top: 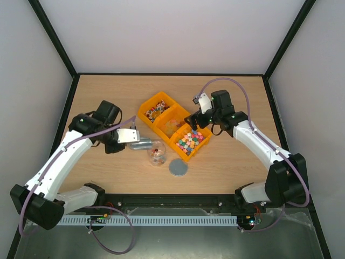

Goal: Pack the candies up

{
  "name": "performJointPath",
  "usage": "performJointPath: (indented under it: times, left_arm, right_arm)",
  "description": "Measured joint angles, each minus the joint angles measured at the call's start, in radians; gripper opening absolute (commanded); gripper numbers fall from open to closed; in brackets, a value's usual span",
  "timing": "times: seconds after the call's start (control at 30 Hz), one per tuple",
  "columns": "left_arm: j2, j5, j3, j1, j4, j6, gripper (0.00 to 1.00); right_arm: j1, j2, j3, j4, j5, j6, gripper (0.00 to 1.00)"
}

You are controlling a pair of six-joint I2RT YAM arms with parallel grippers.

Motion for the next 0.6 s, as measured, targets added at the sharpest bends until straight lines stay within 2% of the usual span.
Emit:
performJointPath:
  times: [0.1, 0.23, 0.4, 0.6]
  left_arm:
    - [0.041, -0.007, 0.074, -0.001, -0.016, -0.061, 0.02]
    - [0.178, -0.016, 0.259, -0.011, -0.037, -0.187, 0.02]
    - [0.367, -0.032, 0.431, -0.034, -0.058, -0.339, 0.02]
    - [0.507, -0.09, 0.527, -0.113, -0.09, -0.482, 0.02]
  right_arm:
    - [0.0, 0.012, 0.006, -0.008, 0.028, 0.007, 0.99]
    - [-0.002, 0.048, 0.026, -0.051, 0.082, 0.01, 0.99]
    - [-0.013, 0.079, 0.029, -0.098, 0.151, -0.013, 0.89]
    - [-0.014, 0.092, 0.009, -0.102, 0.227, -0.039, 0.78]
